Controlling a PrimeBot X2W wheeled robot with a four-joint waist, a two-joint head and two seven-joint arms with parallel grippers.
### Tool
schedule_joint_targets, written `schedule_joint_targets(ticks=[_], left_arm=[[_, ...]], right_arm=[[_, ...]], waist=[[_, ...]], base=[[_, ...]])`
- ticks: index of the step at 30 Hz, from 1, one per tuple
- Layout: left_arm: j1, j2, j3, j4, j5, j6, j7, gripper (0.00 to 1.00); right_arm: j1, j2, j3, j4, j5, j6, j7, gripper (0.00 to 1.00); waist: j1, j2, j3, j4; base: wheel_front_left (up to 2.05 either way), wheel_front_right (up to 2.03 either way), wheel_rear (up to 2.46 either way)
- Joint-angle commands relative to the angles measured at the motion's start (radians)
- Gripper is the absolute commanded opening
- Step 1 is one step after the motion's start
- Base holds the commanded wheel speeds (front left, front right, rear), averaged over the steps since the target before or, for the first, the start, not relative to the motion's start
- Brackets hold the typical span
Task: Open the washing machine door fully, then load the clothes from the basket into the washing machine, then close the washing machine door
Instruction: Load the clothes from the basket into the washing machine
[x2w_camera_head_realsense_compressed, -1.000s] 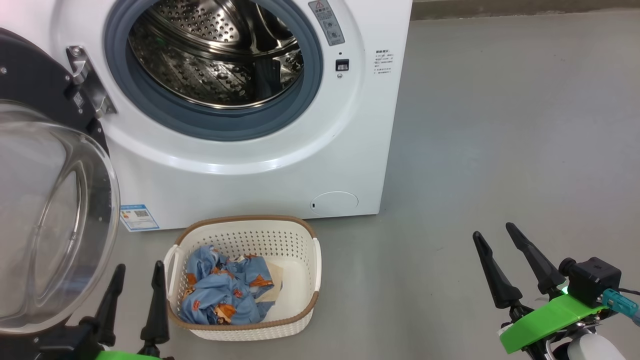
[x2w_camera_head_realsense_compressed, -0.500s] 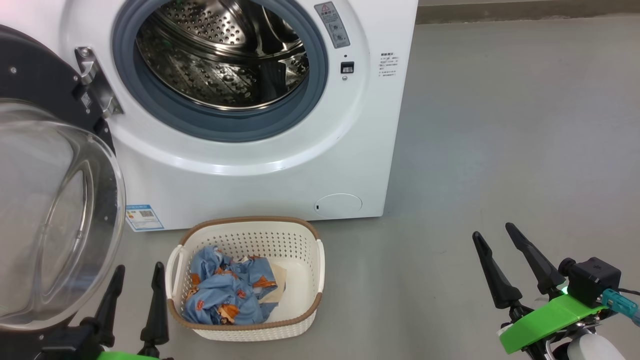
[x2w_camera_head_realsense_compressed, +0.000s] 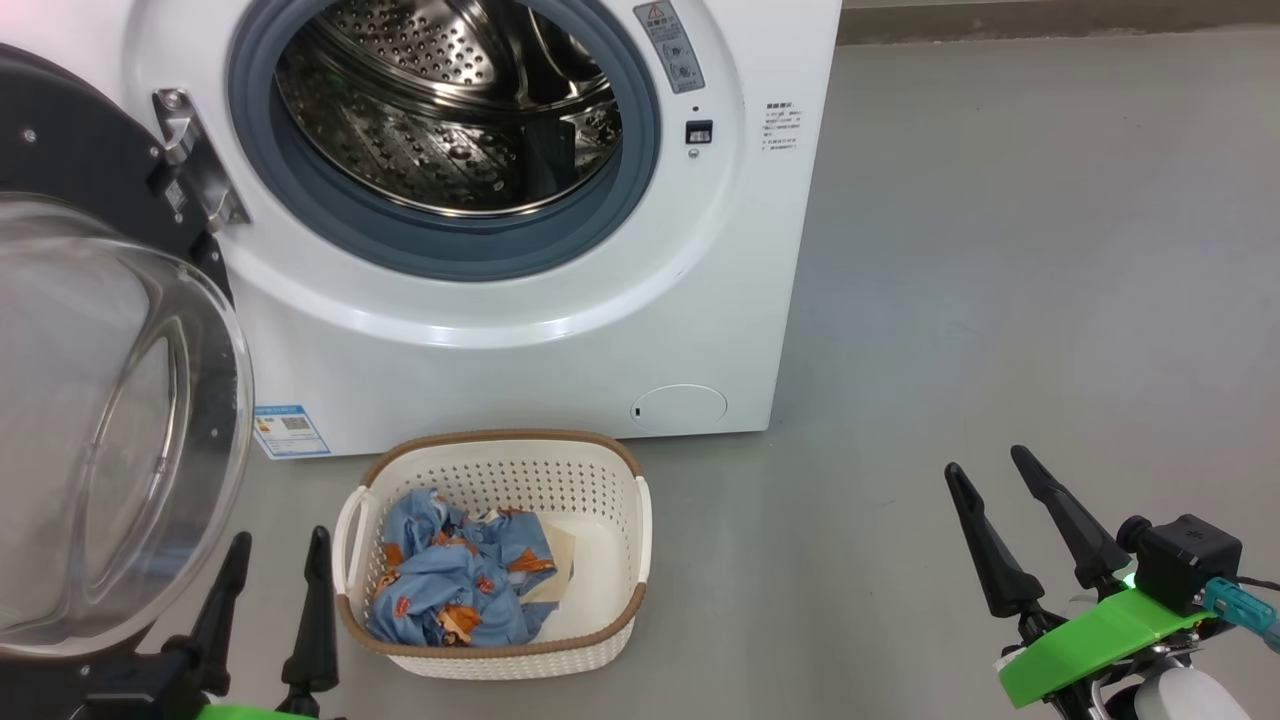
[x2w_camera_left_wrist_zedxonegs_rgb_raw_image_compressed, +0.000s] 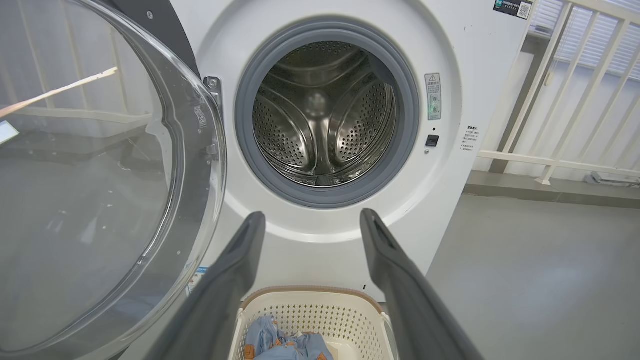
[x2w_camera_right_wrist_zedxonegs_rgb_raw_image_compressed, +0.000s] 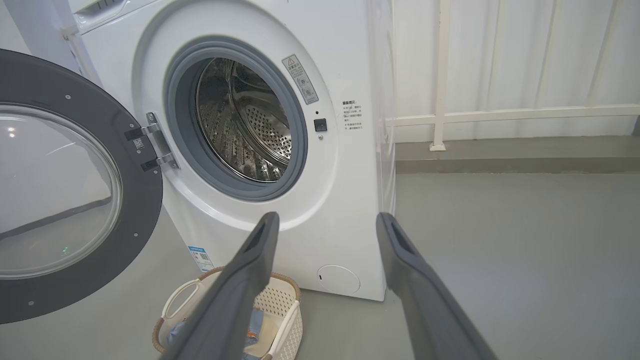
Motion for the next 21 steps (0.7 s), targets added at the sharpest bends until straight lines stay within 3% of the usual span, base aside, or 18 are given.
schedule_joint_targets(ticks=[1, 21], left_arm=[[-0.020, 0.009, 0.035, -0.021, 0.010, -0.006, -0.009, 1.00], [-0.024, 0.008, 0.035, -0.016, 0.017, -0.010, -0.009, 1.00]], right_arm=[[-0.008, -0.015, 0.020, -0.026, -0.005, 0.002, -0.012, 1.00], [-0.010, -0.016, 0.019, -0.028, -0.004, 0.002, -0.012, 1.00]], waist=[[0.0000, 0.0000, 0.000, 0.000], [0.0000, 0.0000, 0.007, 0.001]], base=[[0.00, 0.00, 0.00], [0.00, 0.00, 0.00]])
